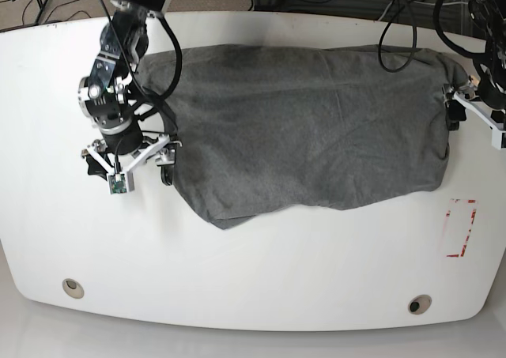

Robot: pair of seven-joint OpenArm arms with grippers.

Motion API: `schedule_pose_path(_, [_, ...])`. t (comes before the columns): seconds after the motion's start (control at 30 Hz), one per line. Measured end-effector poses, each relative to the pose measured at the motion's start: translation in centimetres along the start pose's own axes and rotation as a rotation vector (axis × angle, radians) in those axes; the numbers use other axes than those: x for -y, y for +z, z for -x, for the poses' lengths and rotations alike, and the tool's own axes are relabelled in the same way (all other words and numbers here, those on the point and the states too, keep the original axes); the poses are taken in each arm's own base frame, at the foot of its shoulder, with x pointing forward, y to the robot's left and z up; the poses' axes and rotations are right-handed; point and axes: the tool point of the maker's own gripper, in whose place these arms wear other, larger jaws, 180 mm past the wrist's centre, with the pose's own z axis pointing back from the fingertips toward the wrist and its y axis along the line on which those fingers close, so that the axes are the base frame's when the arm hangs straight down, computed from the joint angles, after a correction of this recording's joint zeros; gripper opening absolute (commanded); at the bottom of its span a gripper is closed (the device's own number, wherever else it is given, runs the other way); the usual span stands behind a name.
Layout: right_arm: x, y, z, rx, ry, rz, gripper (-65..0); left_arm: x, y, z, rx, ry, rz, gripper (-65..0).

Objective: Fold the T-shirt properly
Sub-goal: 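Open both grippers to release the T-shirt edge, then move the right gripper to a T-shirt hem corner and pinch it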

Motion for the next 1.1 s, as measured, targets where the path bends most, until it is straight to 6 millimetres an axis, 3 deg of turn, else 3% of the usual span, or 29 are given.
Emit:
schedule_pose_path(0.23, [-0.3,-4.9,0.2,-0.076,-0.023,-0.06,-10.3,-3.1,1.0,-3.1,0.087,0.035,-0.089,-7.6])
schedule_pose_path(0.4, [-1.7,-8.2,-0.1,-0.103,-0.021,-0.133,-10.3,-3.3,1.3,-5.3,0.158,0.058,-0.08,-7.6])
schedule_pose_path(0.57, [-3.1,-10.9,0.7,-0.139,-0.012,-0.183,-10.3,-4.9,2.0,-5.8,0.184,0.09,-0.13,-7.6])
schedule_pose_path(0.8, [-4.1,-12.7,2.6,-0.175,-0.064,-0.22,-10.3,-5.2,2.2,-6.3,0.198,0.095,-0.136,-7.6])
schedule_pose_path(1.1, [-3.8,-12.7,4.3,-0.211,-0.077,-0.216,-10.3,-6.6,3.0,-5.6,0.196,0.116,-0.176,-7.6])
